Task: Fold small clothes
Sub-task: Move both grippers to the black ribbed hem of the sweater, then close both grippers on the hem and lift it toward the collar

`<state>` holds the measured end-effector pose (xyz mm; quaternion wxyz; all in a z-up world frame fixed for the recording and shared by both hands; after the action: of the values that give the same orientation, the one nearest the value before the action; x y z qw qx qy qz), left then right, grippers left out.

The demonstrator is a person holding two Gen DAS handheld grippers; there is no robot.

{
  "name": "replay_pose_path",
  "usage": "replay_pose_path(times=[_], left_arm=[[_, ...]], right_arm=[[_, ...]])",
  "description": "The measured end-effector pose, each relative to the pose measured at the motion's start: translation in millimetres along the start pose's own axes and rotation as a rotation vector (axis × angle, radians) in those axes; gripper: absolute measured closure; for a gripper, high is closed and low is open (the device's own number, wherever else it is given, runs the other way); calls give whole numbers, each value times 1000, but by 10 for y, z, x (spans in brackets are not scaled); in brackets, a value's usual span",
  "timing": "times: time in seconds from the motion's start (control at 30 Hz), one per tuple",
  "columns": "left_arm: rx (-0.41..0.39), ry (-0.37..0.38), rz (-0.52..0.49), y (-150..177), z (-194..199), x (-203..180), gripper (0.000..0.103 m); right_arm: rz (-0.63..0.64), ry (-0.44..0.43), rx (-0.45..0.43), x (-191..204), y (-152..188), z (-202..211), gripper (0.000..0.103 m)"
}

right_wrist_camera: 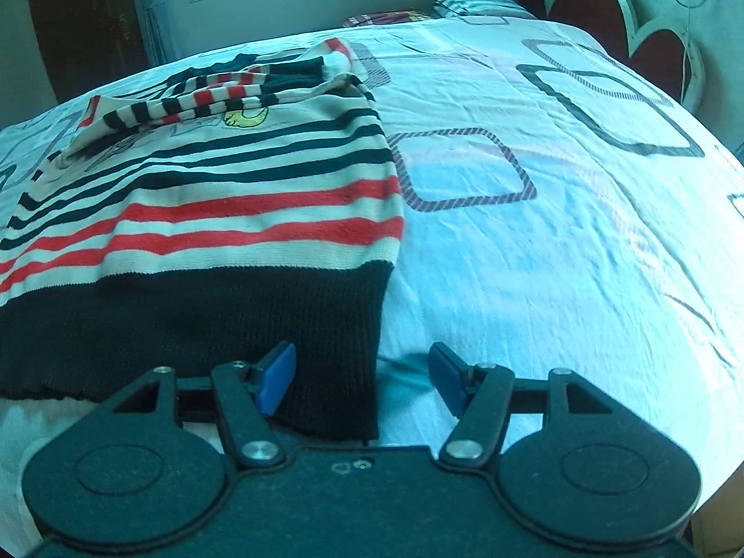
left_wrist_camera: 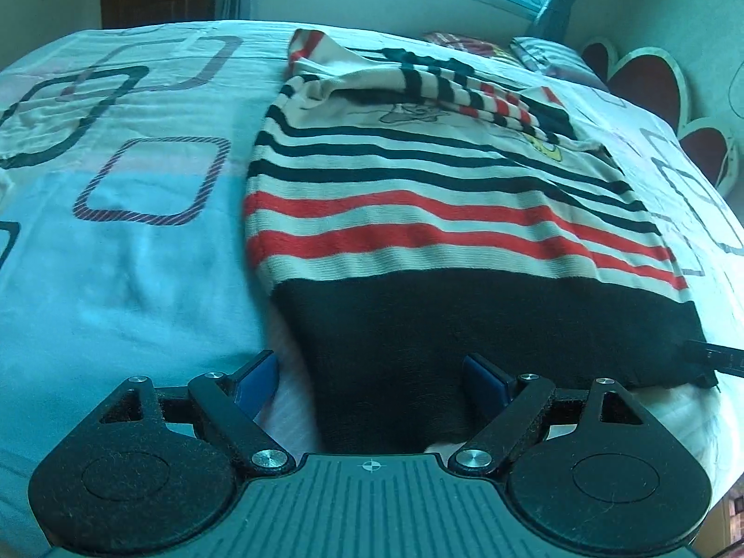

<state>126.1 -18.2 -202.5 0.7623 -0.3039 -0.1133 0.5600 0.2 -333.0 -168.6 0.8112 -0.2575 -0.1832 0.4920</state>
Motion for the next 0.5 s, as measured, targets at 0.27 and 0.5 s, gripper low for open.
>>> replay_pose_path(times=[0.27, 0.5], left_arm=[[10, 35, 8, -88, -41, -132, 61], [12, 57, 10, -84, -46, -158, 73]], right_arm=[[-40, -80, 28, 40, -57, 20, 67], [-42, -107, 34, 40, -76, 17, 78]])
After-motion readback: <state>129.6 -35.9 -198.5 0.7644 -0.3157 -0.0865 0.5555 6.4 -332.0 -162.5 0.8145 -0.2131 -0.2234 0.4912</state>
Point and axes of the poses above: each gripper's, at about its wrist camera, not at the fingertips, and z roughly against the way its jaws point, x to its left, y to its underside, the point moved 2 cm from there along -z, roughly the way its jaws point, and after that the axes turned 2 degrees about x, right-handed, at the moved point
